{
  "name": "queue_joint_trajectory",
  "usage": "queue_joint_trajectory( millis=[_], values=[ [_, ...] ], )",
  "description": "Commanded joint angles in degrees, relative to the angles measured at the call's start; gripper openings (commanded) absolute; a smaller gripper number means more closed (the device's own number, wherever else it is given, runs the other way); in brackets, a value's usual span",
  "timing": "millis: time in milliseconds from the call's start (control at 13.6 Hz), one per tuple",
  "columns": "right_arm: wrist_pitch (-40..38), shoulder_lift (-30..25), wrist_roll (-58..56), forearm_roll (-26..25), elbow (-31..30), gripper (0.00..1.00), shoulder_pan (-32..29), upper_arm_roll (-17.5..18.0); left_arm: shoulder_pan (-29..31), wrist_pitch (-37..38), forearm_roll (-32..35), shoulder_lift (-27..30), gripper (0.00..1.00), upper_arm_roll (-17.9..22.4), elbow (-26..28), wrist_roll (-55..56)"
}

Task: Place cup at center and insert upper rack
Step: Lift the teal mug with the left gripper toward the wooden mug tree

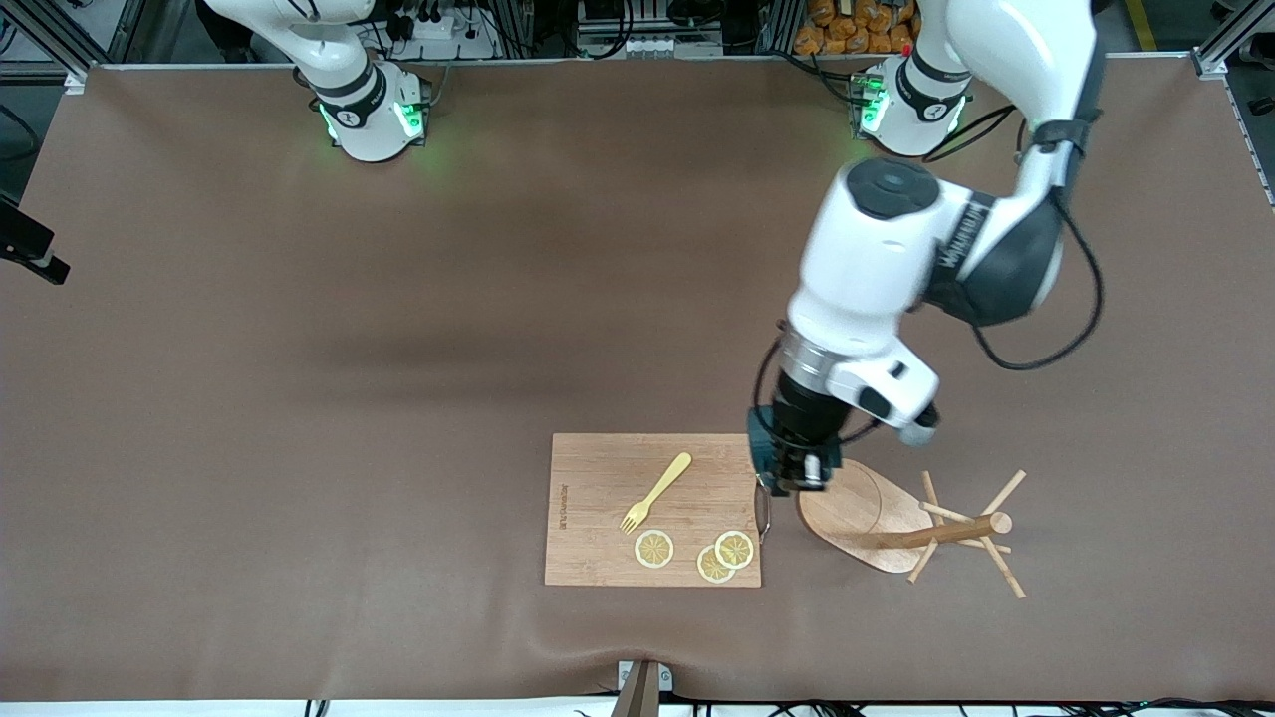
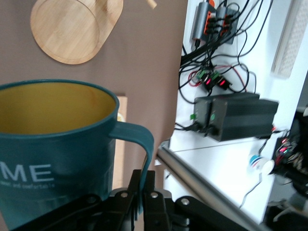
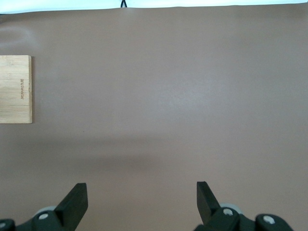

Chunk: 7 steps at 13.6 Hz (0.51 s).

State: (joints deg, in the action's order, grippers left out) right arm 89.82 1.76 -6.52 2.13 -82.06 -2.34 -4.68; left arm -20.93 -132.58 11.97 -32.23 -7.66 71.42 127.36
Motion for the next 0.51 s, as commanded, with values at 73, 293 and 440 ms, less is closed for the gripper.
queue_joint_trajectory(
  millis=[73,293,440],
  values=[
    [-0.87,0.27,-0.25,-0.72,1.11,1.0,0.31,-0.07,4.49,-7.14,-8.87,0.07,0.0,-0.51,1.44,-1.14],
    [-0.87,0.27,-0.25,-0.72,1.11,1.0,0.31,-0.07,6.16,-8.75,-17.83,-0.46,0.0,-0.51,1.79,-10.52],
    [-0.87,0.27,-0.25,-0.72,1.11,1.0,0.31,-0.07,7.21,-8.75,-23.55,-0.46,0.0,-0.51,1.96,-19.13]
  ],
)
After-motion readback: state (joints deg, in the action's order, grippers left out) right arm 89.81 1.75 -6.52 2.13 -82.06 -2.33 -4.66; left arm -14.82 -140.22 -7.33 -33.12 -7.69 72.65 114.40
